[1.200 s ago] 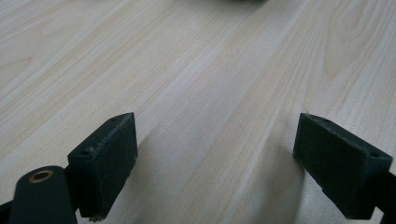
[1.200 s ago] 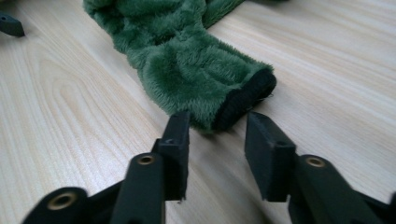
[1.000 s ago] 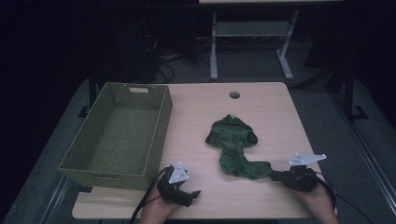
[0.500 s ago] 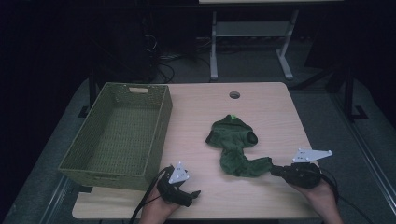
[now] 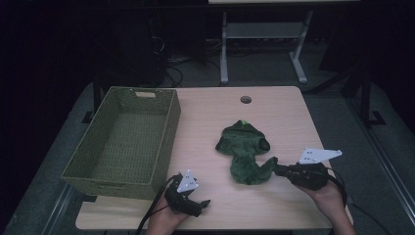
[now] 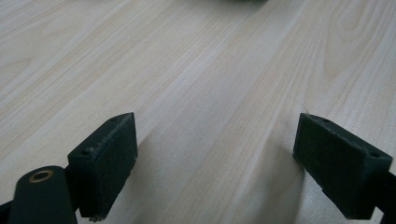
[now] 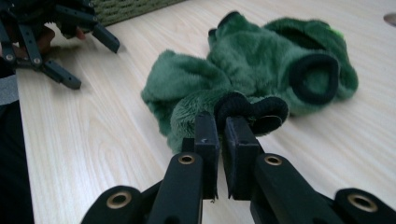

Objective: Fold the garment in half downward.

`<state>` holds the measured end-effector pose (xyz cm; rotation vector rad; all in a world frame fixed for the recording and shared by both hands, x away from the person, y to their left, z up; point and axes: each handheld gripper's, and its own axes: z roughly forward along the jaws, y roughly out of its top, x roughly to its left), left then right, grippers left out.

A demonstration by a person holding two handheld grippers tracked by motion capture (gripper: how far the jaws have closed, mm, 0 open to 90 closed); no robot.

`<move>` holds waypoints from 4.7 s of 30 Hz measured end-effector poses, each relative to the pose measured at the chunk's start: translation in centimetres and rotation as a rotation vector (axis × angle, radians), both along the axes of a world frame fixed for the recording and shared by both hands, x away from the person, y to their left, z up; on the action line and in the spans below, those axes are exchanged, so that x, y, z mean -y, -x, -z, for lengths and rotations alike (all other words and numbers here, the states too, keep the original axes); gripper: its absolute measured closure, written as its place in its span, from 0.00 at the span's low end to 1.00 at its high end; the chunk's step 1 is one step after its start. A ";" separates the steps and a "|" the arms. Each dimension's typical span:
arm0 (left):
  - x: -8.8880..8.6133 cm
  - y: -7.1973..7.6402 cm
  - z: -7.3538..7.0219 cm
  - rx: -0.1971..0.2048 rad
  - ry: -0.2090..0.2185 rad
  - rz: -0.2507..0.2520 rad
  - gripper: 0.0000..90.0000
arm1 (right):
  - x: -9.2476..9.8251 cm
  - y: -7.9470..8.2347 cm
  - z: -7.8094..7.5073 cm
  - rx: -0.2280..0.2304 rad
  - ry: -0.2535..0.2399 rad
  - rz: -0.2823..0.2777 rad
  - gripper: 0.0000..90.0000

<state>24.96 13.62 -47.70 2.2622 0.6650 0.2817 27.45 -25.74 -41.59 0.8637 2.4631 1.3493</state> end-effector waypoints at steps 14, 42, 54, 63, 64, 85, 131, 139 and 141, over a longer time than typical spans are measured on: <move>0.0 0.0 0.0 0.003 -0.002 0.003 0.14 | -3.8 -2.0 -1.0 0.046 0.003 -0.075 0.94; 0.0 -0.1 0.0 0.001 -0.002 0.006 0.14 | -8.3 -6.4 1.5 -0.052 0.023 -0.025 1.00; 0.0 0.0 0.0 0.002 -0.004 0.006 0.14 | -9.7 -7.2 4.9 -0.177 0.083 -0.056 1.00; 0.0 0.0 0.0 0.001 -0.003 0.005 0.14 | -9.6 -6.9 4.3 -0.152 0.086 -0.048 0.99; 0.0 0.0 0.0 0.001 -0.003 0.005 0.14 | -9.5 -6.9 4.0 -0.138 0.078 -0.047 0.95; 0.1 -0.3 0.0 -0.003 0.007 0.009 0.15 | -6.4 -8.9 -0.6 -0.055 0.001 0.061 0.68; 8.3 -22.3 -1.4 -0.024 0.053 -0.052 0.61 | -3.5 -17.4 4.5 -0.132 0.091 0.189 0.70; 8.9 -23.0 -0.9 -0.053 0.037 -0.050 0.73 | -3.8 -17.8 5.3 -0.155 0.099 0.179 0.80; 8.9 -23.2 -0.7 -0.062 0.021 -0.040 0.81 | -3.9 -17.8 5.3 -0.159 0.111 0.182 0.88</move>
